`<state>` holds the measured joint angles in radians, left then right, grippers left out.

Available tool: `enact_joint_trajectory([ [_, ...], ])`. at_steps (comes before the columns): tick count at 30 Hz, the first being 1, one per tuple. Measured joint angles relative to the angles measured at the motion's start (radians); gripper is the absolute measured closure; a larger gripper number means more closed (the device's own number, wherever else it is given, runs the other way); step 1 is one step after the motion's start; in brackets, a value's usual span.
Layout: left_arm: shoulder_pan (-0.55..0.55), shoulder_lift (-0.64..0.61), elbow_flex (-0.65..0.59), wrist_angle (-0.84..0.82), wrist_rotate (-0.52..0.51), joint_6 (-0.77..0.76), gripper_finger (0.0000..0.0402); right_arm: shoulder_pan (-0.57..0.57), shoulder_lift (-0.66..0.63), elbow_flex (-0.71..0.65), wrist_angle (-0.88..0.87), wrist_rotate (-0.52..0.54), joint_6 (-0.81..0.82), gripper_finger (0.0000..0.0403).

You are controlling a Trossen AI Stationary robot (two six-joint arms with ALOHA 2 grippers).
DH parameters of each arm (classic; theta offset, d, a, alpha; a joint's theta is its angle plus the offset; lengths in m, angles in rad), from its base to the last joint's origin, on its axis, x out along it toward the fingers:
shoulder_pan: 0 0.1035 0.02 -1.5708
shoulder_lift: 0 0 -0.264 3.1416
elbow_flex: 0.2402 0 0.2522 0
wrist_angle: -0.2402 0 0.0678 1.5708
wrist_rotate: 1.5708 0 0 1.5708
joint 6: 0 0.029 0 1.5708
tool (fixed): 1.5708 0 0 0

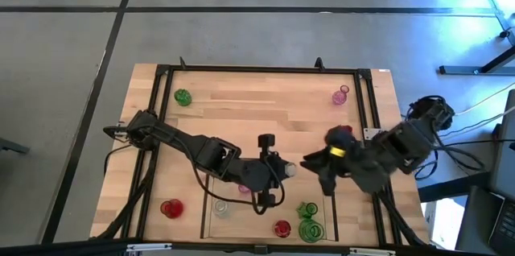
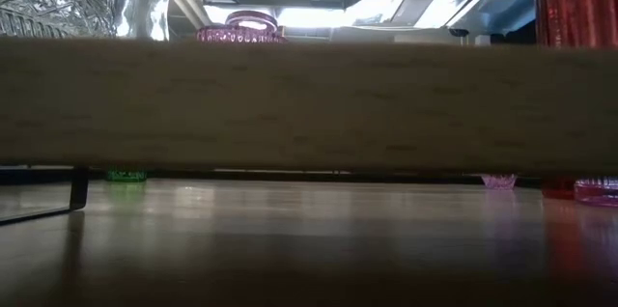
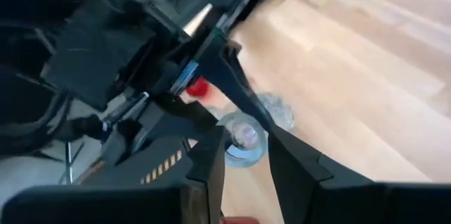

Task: Sort vases onto shelf
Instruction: Put the transparent vase aligned with the other transparent vases on the shelf

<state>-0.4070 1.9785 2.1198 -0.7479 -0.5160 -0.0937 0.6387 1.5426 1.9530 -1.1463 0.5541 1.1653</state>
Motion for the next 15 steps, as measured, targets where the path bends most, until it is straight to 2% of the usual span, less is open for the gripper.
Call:
enact_joint_trajectory([
  [3,0.011,0.0,0.0,-0.051,-0.021,-0.02,0.0296,-0.054,0.013,0.0,-0.003,-0.087,-0.02,0.0303],
  [10,0.022,0.0,0.0,-0.059,-0.077,-0.034,0.0296,-0.092,0.04,0.0,-0.035,-0.162,-0.045,0.0303],
  [15,0.02,0.0,0.0,-0.053,-0.072,-0.034,0.0296,-0.097,0.048,0.0,-0.092,-0.154,-0.022,0.0303],
])
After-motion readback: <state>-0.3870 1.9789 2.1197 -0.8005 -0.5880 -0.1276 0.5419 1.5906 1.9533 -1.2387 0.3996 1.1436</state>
